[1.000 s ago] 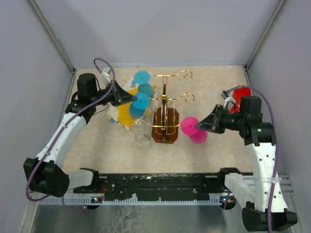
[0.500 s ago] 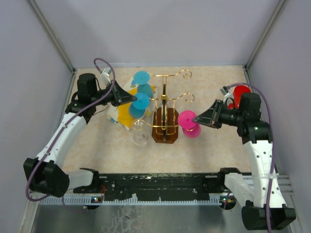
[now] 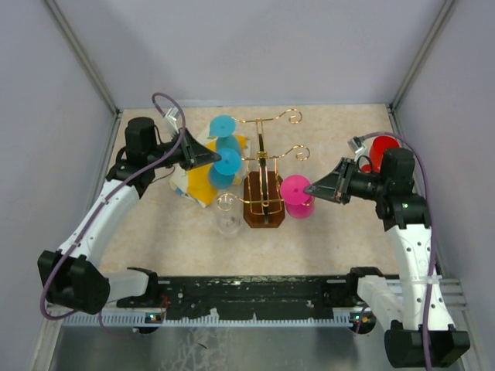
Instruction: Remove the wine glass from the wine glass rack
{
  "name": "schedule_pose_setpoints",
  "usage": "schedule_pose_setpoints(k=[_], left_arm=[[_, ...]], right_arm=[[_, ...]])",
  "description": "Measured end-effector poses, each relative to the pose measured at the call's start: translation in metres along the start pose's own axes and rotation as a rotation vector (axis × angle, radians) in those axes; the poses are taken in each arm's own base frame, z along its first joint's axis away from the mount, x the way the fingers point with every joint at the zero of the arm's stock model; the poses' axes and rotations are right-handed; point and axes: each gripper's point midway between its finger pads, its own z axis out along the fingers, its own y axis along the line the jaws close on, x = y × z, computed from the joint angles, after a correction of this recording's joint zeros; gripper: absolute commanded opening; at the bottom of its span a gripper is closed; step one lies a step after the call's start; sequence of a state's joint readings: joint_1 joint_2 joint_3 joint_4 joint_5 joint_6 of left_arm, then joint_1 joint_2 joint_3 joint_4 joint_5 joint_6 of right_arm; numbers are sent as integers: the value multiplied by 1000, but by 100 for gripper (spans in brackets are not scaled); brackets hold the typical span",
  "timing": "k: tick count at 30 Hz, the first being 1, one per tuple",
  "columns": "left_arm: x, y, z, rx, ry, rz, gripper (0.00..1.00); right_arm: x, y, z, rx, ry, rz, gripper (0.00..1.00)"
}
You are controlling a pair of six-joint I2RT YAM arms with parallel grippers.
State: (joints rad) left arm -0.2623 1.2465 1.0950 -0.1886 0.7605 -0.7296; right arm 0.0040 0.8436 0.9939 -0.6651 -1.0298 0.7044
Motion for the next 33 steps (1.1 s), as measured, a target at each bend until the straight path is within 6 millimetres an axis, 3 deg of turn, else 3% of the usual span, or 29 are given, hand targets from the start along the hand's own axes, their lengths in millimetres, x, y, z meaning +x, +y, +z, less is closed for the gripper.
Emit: schedule_pose_setpoints(k=[22, 33], left_arm=[[-11, 0, -6, -37, -26, -6, 0], [-24, 16, -22, -74, -50, -10, 0]], right_arm=[[3, -2, 0, -5, 2, -8, 0], [3, -3, 0, -3, 2, -13, 0]])
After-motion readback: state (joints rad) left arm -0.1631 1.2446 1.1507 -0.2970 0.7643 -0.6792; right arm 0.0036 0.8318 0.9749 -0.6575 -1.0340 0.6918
